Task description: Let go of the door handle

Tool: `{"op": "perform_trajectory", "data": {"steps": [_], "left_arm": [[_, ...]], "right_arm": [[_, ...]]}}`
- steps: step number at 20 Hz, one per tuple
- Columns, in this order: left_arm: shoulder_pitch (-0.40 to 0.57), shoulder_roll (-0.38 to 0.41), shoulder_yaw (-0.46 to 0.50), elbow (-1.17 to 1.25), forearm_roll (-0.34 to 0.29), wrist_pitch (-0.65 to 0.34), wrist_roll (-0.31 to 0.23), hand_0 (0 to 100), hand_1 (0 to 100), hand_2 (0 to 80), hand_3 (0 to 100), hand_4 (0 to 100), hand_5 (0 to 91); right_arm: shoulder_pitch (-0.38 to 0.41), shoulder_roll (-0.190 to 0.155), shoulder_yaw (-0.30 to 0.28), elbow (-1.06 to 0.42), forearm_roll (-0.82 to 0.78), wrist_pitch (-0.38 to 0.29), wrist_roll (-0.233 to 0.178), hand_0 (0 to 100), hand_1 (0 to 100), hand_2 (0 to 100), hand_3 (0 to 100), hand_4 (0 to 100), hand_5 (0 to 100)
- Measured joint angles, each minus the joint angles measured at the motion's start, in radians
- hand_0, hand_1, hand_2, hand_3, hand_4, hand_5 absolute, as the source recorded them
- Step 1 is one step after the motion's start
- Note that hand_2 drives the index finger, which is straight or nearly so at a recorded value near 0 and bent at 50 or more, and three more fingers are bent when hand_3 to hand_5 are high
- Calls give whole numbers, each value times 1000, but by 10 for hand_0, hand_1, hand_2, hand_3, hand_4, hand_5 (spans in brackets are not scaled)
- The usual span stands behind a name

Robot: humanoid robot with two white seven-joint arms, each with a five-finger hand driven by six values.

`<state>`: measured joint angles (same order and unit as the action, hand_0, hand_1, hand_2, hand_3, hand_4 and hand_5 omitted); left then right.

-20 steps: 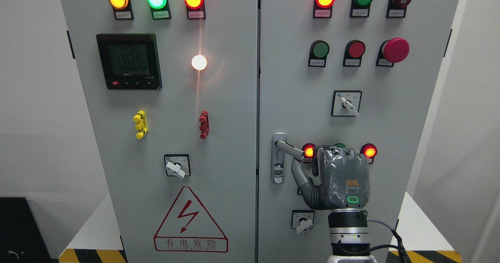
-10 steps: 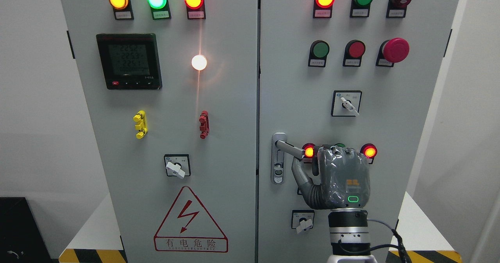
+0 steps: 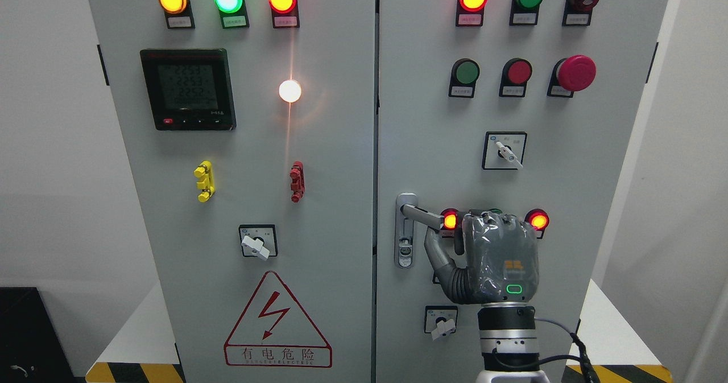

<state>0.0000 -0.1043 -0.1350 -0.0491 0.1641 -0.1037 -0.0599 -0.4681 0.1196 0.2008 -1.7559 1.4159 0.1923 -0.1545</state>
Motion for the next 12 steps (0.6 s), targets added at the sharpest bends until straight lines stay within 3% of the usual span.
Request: {"op": "perform_trajectory", "data": {"steps": [12], "left_arm": [[0,0,0,0,0,0,0,120,556,0,0,0,0]], "right_arm": [[-1,-1,0,-1,0,0,1,579,346,921,1000,989,1000]]}}
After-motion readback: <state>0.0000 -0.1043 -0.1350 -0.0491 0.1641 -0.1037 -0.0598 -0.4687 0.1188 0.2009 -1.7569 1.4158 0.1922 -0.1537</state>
